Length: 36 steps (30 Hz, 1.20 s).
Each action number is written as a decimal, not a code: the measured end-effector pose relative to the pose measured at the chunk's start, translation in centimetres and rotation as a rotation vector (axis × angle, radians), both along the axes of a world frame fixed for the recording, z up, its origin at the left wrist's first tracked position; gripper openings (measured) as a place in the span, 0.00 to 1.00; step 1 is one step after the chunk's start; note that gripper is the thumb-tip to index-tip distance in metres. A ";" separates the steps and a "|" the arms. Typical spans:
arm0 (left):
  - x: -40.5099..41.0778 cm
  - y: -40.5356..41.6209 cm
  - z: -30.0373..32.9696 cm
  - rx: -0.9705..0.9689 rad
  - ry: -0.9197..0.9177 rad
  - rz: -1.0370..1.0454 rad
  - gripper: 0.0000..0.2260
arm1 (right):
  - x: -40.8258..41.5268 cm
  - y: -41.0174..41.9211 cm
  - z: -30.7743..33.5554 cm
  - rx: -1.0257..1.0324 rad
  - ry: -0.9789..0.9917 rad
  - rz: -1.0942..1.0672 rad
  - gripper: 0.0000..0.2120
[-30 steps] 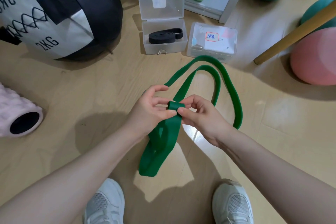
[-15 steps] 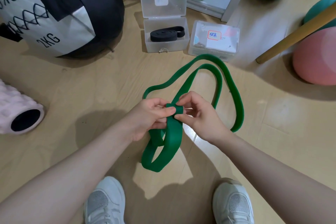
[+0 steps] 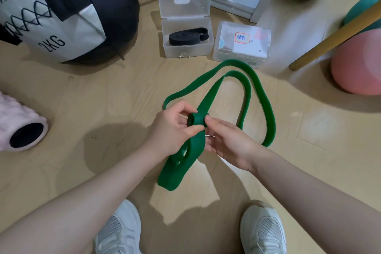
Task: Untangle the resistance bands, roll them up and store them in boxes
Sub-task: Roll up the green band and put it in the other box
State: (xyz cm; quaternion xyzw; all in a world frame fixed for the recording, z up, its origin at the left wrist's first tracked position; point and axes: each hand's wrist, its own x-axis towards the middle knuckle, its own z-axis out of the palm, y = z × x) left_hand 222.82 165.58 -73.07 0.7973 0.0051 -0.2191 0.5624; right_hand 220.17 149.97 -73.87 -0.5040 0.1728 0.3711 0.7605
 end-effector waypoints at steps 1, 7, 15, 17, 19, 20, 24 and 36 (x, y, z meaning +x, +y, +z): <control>0.0 0.0 -0.1 0.041 -0.067 -0.021 0.15 | 0.1 0.0 -0.1 0.045 0.016 -0.019 0.15; 0.1 0.0 0.9 0.170 -0.180 -0.173 0.13 | -0.4 -0.1 -0.6 0.264 0.165 -0.164 0.16; -0.2 -0.2 0.3 -0.196 0.396 -0.065 0.18 | -0.2 -1.2 -1.2 0.271 0.114 -0.082 0.21; -0.2 0.0 0.3 -0.232 0.448 -0.076 0.13 | -0.1 -1.3 -1.3 0.253 0.132 -0.037 0.23; -0.1 0.3 0.2 -0.250 0.477 -0.075 0.12 | -0.1 -1.5 -1.6 0.232 0.151 -0.003 0.26; -0.1 0.5 0.1 -0.269 0.483 -0.068 0.12 | 0.0 -1.6 -1.6 0.227 0.156 0.012 0.27; -0.2 0.9 -0.1 -0.291 0.464 -0.028 0.15 | 0.7 -1.9 -0.9 0.193 0.159 0.056 0.22; 0.4 1.0 -0.9 -0.155 0.404 0.109 0.12 | -0.6 -1.0 -1.3 -0.271 -0.136 0.313 0.28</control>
